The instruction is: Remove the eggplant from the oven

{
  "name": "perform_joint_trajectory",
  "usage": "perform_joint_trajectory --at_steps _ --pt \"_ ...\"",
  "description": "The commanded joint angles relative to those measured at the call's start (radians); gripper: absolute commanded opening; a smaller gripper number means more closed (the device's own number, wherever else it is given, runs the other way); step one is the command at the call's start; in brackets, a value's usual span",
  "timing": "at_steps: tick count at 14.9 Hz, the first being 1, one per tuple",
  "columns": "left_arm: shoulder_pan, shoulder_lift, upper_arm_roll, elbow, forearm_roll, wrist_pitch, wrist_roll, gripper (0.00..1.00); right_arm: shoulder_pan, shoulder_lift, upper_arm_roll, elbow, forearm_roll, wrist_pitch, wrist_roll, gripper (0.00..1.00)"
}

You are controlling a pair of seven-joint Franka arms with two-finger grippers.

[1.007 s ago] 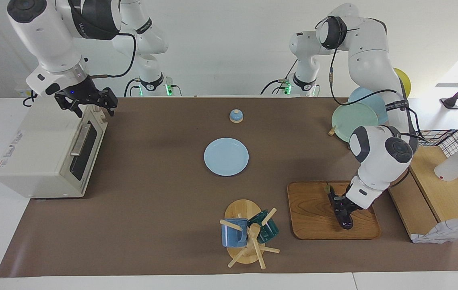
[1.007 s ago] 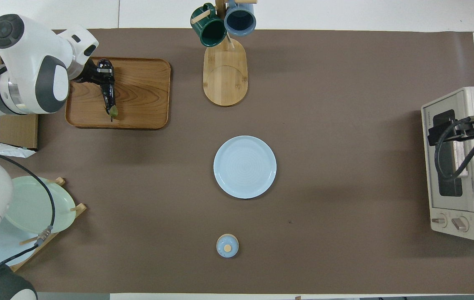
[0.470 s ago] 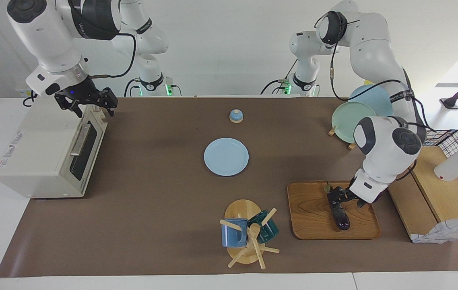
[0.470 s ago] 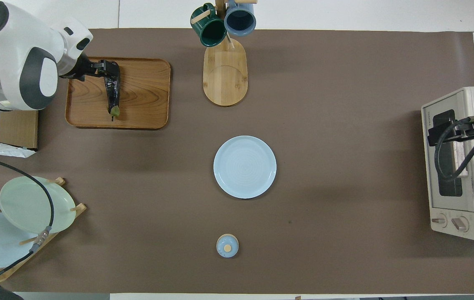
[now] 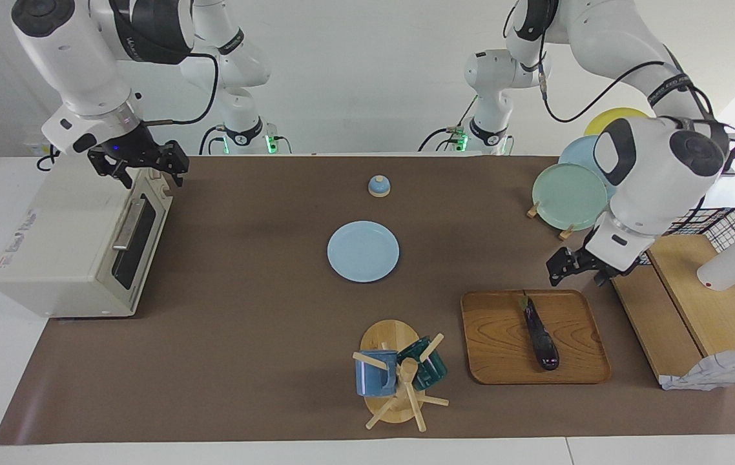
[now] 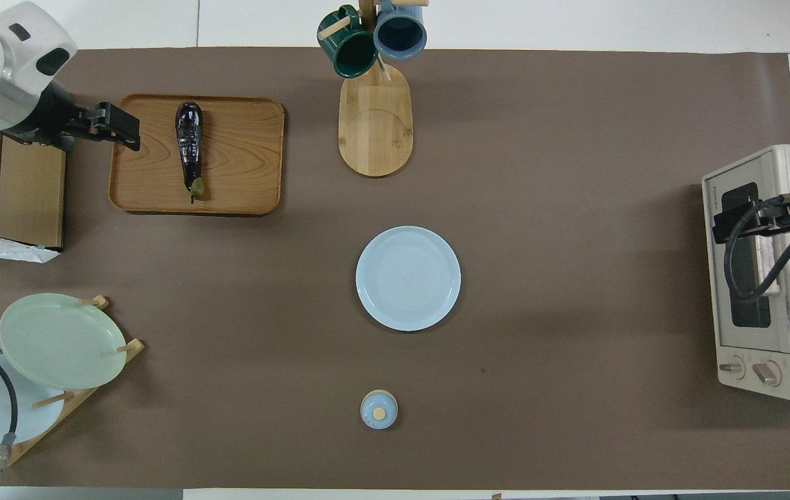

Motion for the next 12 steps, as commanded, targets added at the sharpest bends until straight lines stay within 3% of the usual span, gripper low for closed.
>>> perform_joint_trajectory --at_steps 1,3,6,12 --pt "0.019 -0.127 0.000 -0.057 0.019 -0.118 -0.024 1.00 -0.006 -0.016 0.006 -0.016 0.007 -0.001 0.008 1.00" --pt "0.016 -0.206 0.000 -0.092 0.019 -0.184 -0.025 1.00 -0.006 -0.016 0.006 -0.016 0.007 -0.001 0.008 1.00" --pt "0.004 -0.303 -0.003 -0.177 0.019 -0.186 -0.037 1.00 -0.006 -0.014 0.006 -0.014 0.009 0.004 0.008 1.00" --pt "-0.024 -0.380 -0.007 -0.312 0.008 -0.094 -0.114 1.00 -0.004 -0.014 0.007 -0.014 0.012 0.003 0.003 1.00"
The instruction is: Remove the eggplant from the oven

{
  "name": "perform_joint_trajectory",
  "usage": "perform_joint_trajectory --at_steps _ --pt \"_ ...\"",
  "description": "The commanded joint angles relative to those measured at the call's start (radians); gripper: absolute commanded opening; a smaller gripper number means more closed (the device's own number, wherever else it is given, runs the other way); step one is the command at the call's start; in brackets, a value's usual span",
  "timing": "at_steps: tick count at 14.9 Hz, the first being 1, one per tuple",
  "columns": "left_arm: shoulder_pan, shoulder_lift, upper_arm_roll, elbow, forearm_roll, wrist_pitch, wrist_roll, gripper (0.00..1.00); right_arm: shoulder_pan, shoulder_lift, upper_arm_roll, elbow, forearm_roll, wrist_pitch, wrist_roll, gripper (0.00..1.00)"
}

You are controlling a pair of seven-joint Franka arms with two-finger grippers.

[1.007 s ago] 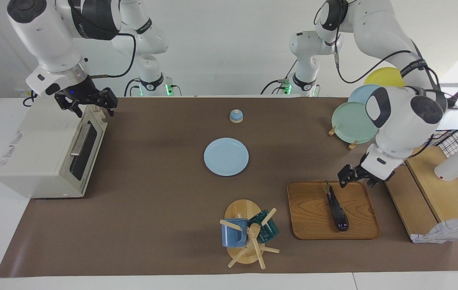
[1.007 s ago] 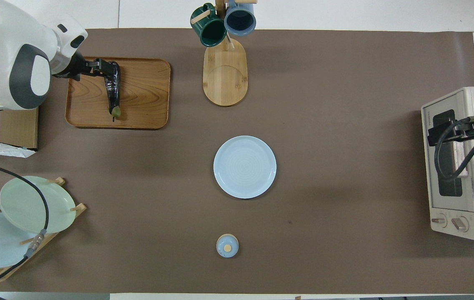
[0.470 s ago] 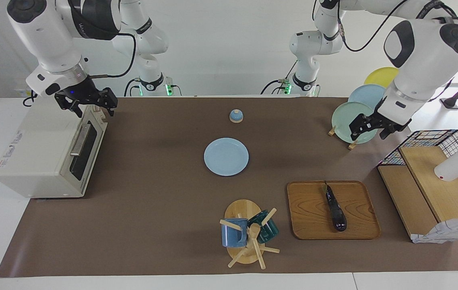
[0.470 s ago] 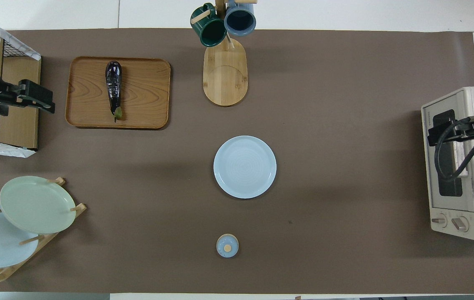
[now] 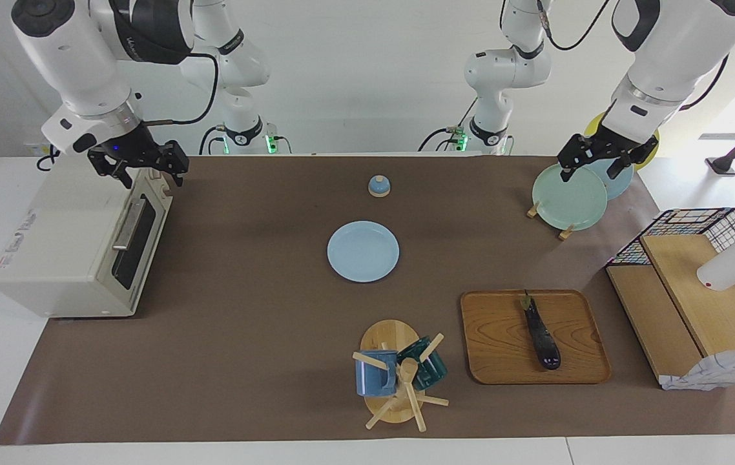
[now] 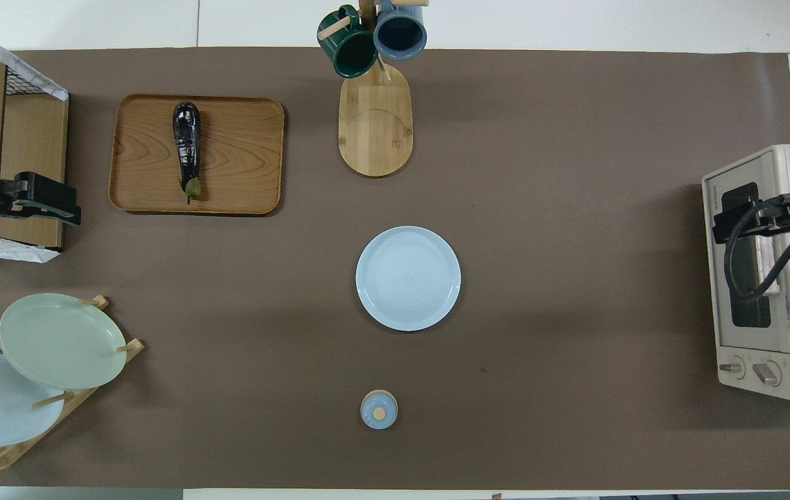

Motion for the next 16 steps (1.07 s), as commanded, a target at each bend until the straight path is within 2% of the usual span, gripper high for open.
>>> perform_joint_trajectory --at_steps 1,9,12,16 --pt "-0.026 -0.044 0.007 -0.071 0.005 0.064 -0.016 1.00 -0.005 -0.014 0.005 -0.012 0.012 0.002 0.003 1.00" --pt "-0.017 -0.002 0.002 -0.031 -0.013 0.059 -0.010 1.00 -0.009 -0.017 0.005 -0.016 0.015 -0.004 0.011 1.00" --pt "-0.011 -0.002 0.008 -0.020 -0.058 0.056 -0.012 1.00 -0.003 -0.019 0.007 -0.016 0.027 -0.005 0.010 1.00" --pt "-0.011 -0.002 0.008 -0.009 -0.055 0.035 -0.012 1.00 -0.015 -0.020 0.007 -0.017 0.027 -0.007 0.010 1.00"
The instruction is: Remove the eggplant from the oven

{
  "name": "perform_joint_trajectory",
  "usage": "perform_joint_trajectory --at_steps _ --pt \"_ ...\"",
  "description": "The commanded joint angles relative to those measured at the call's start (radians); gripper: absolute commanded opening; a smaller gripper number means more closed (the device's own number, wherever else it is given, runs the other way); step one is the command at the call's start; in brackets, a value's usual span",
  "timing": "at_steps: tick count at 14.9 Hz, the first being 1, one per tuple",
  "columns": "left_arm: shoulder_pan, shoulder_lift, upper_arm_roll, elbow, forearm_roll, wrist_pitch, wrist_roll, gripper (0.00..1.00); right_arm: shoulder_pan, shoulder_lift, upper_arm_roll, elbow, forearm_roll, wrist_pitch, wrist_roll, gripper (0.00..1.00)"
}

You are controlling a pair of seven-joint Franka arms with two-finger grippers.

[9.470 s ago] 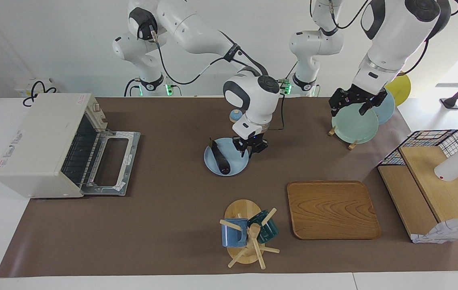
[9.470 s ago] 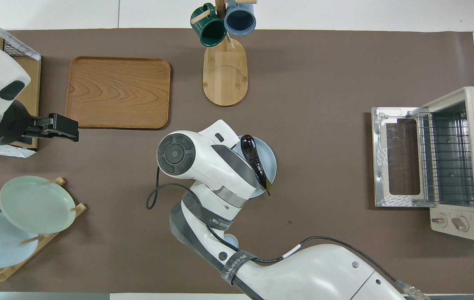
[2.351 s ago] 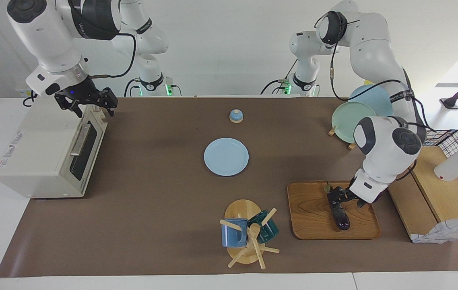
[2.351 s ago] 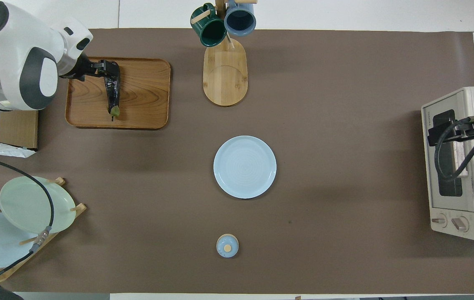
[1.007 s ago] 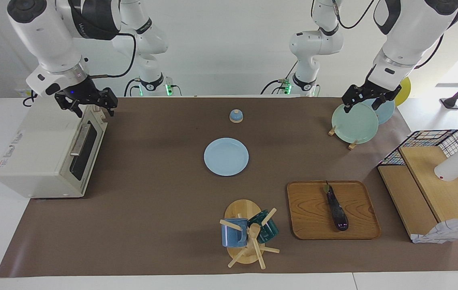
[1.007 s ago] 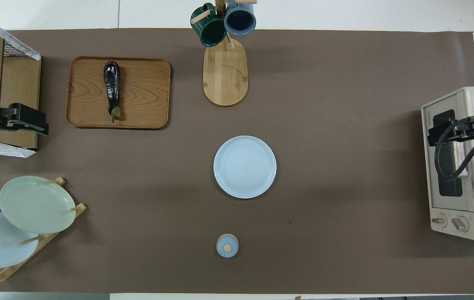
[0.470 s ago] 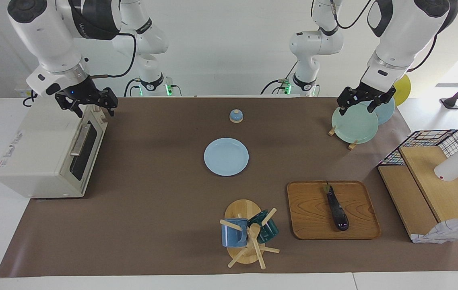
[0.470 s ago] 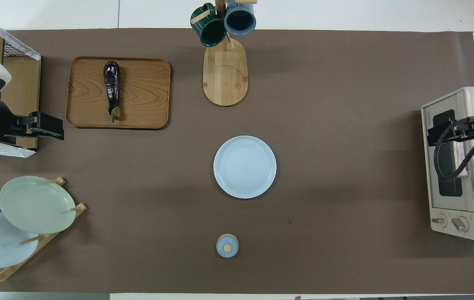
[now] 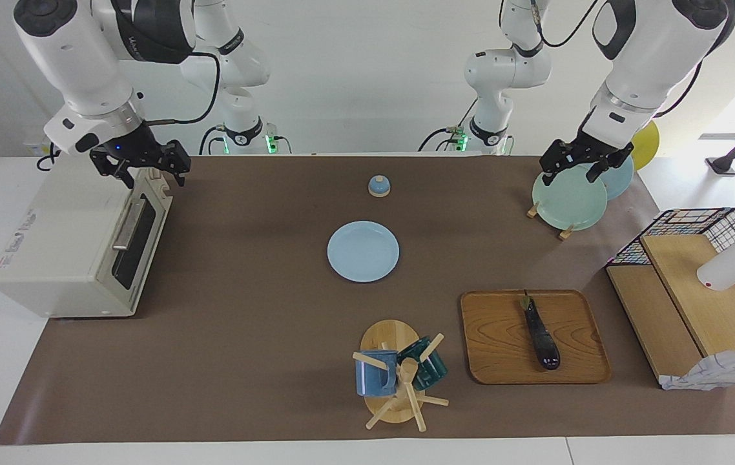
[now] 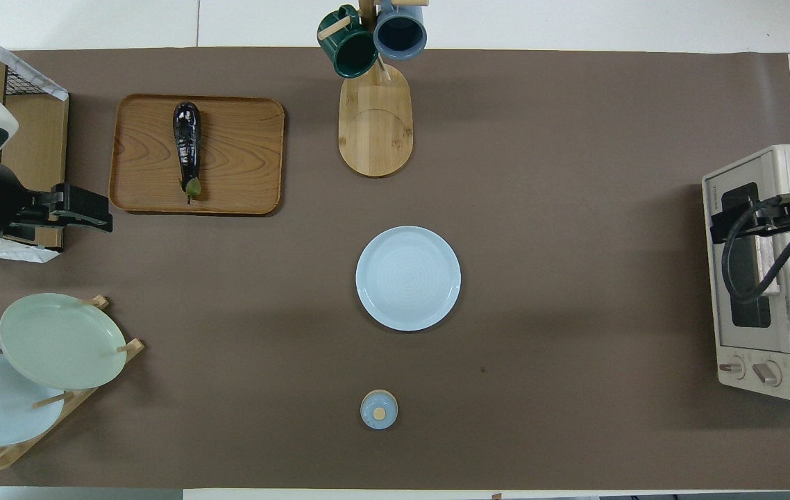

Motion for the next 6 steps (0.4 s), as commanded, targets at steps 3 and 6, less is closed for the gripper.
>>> perform_joint_trajectory --at_steps 3,6 --pt "-0.003 -0.001 0.003 0.014 -0.008 -0.010 -0.007 1.00 -0.015 -0.019 0.002 -0.017 0.024 -0.007 0.010 1.00" --pt "-0.002 -0.001 0.003 0.014 -0.006 -0.011 -0.007 1.00 -0.011 -0.019 0.002 -0.017 0.024 -0.007 0.010 1.00"
